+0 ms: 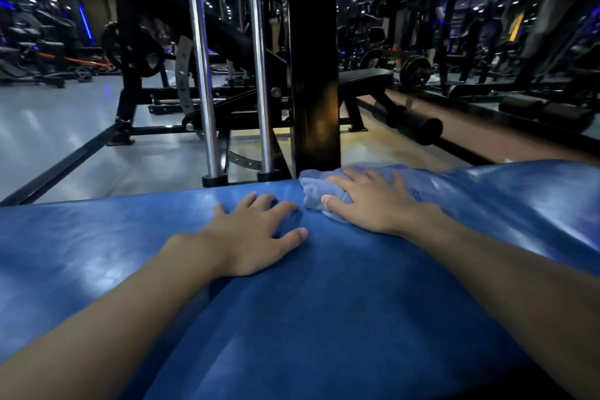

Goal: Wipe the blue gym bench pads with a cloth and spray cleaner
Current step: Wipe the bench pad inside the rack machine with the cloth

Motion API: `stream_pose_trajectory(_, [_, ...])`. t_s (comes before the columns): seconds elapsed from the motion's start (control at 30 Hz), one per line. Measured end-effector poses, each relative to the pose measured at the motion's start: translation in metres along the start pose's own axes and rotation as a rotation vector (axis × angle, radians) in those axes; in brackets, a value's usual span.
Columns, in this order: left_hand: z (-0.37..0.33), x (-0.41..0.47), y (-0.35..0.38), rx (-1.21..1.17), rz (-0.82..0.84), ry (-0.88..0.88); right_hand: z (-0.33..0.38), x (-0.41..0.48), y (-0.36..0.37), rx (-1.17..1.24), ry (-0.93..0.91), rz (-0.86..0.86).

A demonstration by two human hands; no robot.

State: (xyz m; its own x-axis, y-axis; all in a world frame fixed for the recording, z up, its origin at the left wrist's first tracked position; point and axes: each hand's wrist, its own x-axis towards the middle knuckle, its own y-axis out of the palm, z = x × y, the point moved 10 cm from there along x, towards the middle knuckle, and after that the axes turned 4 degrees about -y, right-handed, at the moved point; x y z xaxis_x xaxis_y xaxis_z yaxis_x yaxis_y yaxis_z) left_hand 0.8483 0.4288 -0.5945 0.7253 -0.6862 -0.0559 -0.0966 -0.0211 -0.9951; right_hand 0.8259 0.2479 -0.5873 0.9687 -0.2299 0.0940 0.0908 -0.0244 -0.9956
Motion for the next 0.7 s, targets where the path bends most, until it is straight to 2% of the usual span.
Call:
stream_pose_trajectory(0.2, [-0.031, 0.009, 0.01, 0.038, 0.018, 0.046, -0.015, 0.0, 0.006, 0.051, 0.093, 0.03])
stream_pose_trajectory(0.47, [-0.056, -0.003, 0.009, -0.002, 0.011, 0.1, -0.099, -0.03, 0.003, 0.083, 0.208, 0.092])
stream_pose_trajectory(0.7, [-0.064, -0.001, 0.015, -0.003, 0.037, 0.065, -0.125, -0.067, 0.002, 0.098, 0.229, 0.082])
